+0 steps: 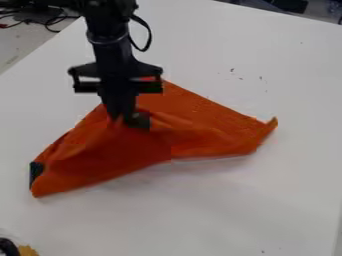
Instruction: Unfold the cloth from top left to bottom right
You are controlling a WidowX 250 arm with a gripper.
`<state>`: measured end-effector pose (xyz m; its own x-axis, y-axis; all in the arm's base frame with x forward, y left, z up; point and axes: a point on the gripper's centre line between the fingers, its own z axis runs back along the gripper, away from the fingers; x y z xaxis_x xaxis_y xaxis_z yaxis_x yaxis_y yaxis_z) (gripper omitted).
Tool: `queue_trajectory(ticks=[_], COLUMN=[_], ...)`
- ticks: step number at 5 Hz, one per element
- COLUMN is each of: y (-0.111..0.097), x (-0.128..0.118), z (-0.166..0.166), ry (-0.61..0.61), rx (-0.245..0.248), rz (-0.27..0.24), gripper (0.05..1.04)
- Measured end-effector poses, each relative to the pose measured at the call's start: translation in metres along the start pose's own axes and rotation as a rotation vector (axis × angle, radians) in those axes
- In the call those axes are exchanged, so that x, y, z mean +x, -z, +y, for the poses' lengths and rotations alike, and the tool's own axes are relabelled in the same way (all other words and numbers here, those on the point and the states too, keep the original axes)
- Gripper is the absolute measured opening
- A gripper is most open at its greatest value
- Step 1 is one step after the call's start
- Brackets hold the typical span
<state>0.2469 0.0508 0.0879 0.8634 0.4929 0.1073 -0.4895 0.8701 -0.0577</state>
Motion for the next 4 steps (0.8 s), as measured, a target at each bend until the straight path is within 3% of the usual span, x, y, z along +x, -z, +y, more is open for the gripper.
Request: queue_trajectory(ticks=[1, 2, 3, 4], y=[-0.001, -0.003, 0.007, 0.016], x=[-0.038, -0.065, -0.074, -0.073], z=[-0.012, -0.02, -0.023, -0.023], ry=[-0.097, -0.163, -0.183, -0.158], rx=[-0.013, -0.022, -0.049, -0.041], rz=[0.043, 0.05, 0.058, 0.075], gripper=[0.087, 0.087, 0.087, 0.12])
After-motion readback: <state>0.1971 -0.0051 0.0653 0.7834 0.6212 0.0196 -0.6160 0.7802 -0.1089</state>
